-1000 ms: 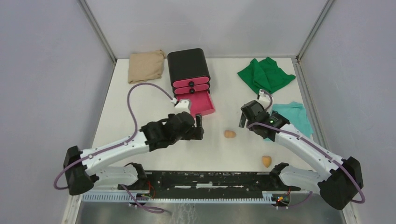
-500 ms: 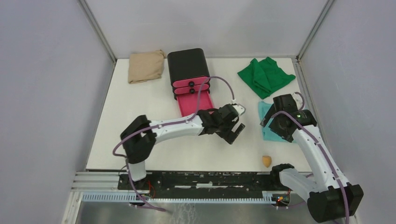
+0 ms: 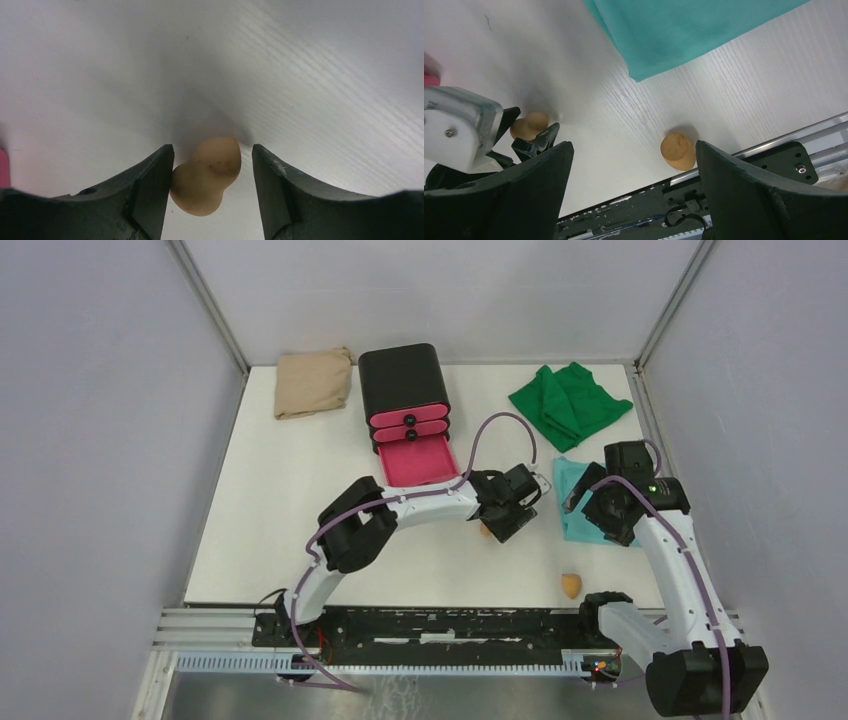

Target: Organize the makeup

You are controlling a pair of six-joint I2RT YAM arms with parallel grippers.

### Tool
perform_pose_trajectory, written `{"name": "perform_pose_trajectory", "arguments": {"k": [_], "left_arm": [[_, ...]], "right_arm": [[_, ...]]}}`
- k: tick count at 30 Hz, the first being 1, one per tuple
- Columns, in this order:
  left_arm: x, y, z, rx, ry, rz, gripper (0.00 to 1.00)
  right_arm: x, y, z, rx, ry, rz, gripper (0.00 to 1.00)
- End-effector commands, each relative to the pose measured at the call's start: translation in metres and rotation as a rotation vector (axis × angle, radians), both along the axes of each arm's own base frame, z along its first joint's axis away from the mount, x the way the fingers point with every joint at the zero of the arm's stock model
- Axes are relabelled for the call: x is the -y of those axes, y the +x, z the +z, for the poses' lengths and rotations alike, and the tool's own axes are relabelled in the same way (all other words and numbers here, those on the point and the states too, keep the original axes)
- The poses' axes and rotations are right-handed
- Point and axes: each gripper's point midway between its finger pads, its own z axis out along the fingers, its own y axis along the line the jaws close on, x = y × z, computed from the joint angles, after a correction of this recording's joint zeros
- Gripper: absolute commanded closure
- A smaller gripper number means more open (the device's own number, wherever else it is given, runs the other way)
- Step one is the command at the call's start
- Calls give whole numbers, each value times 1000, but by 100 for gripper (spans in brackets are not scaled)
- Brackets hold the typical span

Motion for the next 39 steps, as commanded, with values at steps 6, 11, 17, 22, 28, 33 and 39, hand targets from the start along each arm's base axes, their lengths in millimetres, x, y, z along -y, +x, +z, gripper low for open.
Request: {"name": "perform_pose_trajectory", "arguments": {"k": [6, 11, 17, 22, 28, 33, 39], "left_arm": [[-27, 4, -1, 58, 106, 1, 39], [-41, 10, 2, 102, 136, 38, 60], [-43, 22, 34, 157, 91, 87, 72], [-61, 56, 79, 198, 6, 214, 69], [-113, 109, 123, 216, -116, 492, 66], [-152, 133, 114, 229, -101, 629, 65], [-179, 150, 92, 257, -27, 731, 53]], "right_arm": [[13, 16, 11, 42, -35, 5, 1], [18, 21, 17, 58, -50, 1, 1], [19, 19, 15, 49, -51, 1, 1], [18, 16, 16, 52, -49, 7, 1], [18, 13, 15, 49, -46, 13, 1], [18, 11, 13, 44, -44, 9, 1], [18, -1, 9, 14, -51, 13, 1]]}}
